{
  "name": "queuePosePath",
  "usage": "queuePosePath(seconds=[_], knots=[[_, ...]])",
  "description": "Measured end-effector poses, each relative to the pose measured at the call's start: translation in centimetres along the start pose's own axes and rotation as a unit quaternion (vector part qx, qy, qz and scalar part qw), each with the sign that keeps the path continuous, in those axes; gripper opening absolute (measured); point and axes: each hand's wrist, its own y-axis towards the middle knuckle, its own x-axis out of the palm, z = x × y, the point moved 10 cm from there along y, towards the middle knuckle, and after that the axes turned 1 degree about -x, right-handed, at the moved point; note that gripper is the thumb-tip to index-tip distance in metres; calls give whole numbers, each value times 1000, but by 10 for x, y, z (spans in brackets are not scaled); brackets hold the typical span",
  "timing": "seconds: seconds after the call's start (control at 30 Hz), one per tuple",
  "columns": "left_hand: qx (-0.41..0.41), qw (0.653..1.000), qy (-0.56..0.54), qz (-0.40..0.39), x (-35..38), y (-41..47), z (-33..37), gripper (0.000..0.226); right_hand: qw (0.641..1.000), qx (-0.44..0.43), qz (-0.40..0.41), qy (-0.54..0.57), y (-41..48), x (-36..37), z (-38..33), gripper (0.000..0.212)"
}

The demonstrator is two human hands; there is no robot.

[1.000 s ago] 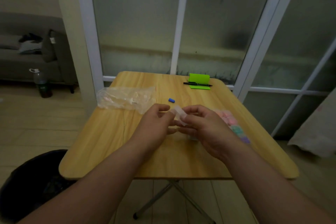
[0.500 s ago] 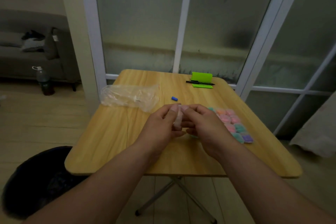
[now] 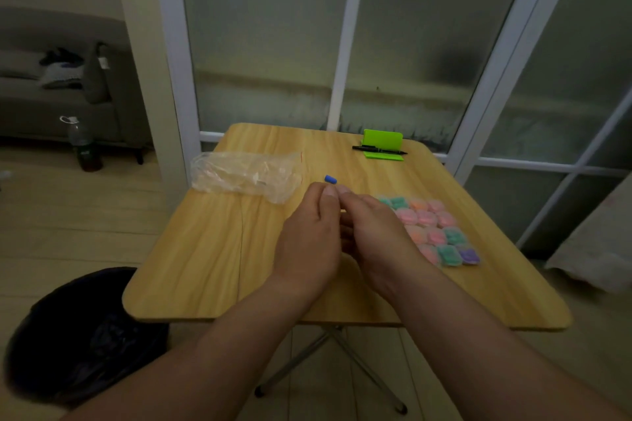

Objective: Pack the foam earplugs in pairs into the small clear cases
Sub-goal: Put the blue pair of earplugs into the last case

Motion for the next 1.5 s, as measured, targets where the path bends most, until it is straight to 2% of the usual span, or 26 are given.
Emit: queuePosePath(seconds=[0.07,0.13,0.2,0.23,0.33,0.37,0.5,0.57,0.63,0.73,0.8,0.9,0.97,1.03,1.17,1.33,1.4,1.5], knots=[[21,998,49,36,-6,-1,2,32,999,-38,21,-29,-1,4,-5,34],[26,994,71,74,-14,1,4,31,984,-89,49,-146,-2,6,-13,20],[23,993,63,102,-22,4,3,30,971,-92,70,-207,-1,5,-13,17],[24,993,55,106,-24,4,3,30,972,-90,72,-204,1,5,-11,18],[7,995,5,98,-25,1,1,28,991,-66,71,-91,-9,4,-15,24],[-5,996,-18,89,-25,0,-1,27,991,-78,66,-89,-12,3,-20,23],[-110,985,-135,-3,-13,-3,-13,19,956,-176,60,-227,-19,-9,-49,17],[-188,957,-208,-68,1,-8,-21,17,963,-155,69,-211,-12,-27,-51,12],[-253,914,-286,-139,17,-16,-24,24,972,-133,64,-182,-10,-39,-53,12],[-291,864,-344,-223,32,-30,-18,32,974,-133,41,-179,-8,-38,-53,12],[-303,849,-361,-240,35,-33,-18,39,979,-120,22,-161,-7,-31,-48,12],[-333,828,-376,-249,38,-33,-20,36,988,-93,3,-126,-6,-27,-42,11],[-361,811,-389,-246,40,-33,-25,55,989,-88,-9,-115,-7,-27,-42,12],[-370,811,-385,-239,38,-30,-31,62,990,-87,-24,-111,-8,-24,-43,13],[-374,823,-379,-197,32,-23,-38,58,986,-82,-50,-135,-3,-21,-49,16],[-352,860,-364,-60,10,2,-54,54,949,-132,21,-287,42,-57,-84,16],[-357,858,-368,-33,5,7,-59,54,908,-151,40,-389,67,-71,-89,18],[-373,852,-366,-32,8,8,-64,57,829,-152,5,-538,101,-76,-77,22]])
